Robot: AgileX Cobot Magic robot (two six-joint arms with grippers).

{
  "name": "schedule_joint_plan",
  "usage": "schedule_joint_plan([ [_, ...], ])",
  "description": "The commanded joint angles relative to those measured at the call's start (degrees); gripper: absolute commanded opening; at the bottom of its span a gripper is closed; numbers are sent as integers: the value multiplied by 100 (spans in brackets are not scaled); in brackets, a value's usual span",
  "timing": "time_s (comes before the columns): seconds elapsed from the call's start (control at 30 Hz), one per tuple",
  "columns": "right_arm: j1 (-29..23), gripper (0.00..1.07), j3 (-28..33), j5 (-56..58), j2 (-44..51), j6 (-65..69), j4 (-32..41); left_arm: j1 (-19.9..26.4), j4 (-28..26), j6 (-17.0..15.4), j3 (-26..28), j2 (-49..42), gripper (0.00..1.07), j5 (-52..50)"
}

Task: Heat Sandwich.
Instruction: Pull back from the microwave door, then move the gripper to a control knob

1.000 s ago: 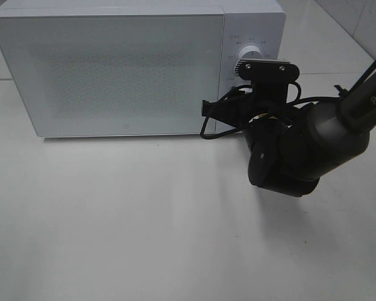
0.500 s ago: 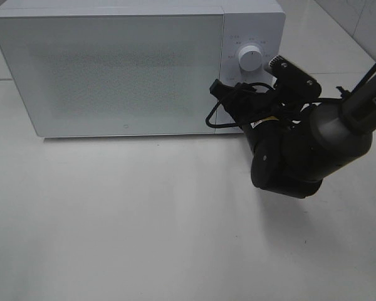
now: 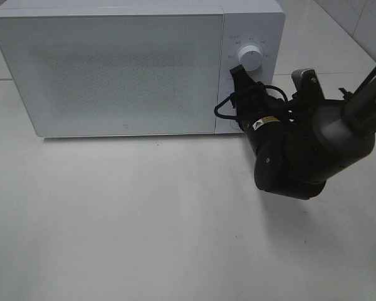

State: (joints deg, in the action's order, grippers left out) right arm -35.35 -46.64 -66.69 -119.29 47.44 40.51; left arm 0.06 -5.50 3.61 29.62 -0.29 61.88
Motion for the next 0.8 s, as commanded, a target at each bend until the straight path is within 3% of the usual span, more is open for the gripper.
schedule_joint_plan([
  [0.03,-17,12,-178,-115,63,825,-682,11,-52,-11,0,-132,98,-29],
  [0.23,-17,12,-178,-390,63,2103,-550,11,-52,-11,0,-132,98,-29],
  [0.53,-17,13,-178,-544,63,2985,-86,11,-52,-11,0,-132,98,-29],
  [0.8,-17,15,-178,-556,63,2893,-109,11,-52,-11,0,-132,98,-29],
])
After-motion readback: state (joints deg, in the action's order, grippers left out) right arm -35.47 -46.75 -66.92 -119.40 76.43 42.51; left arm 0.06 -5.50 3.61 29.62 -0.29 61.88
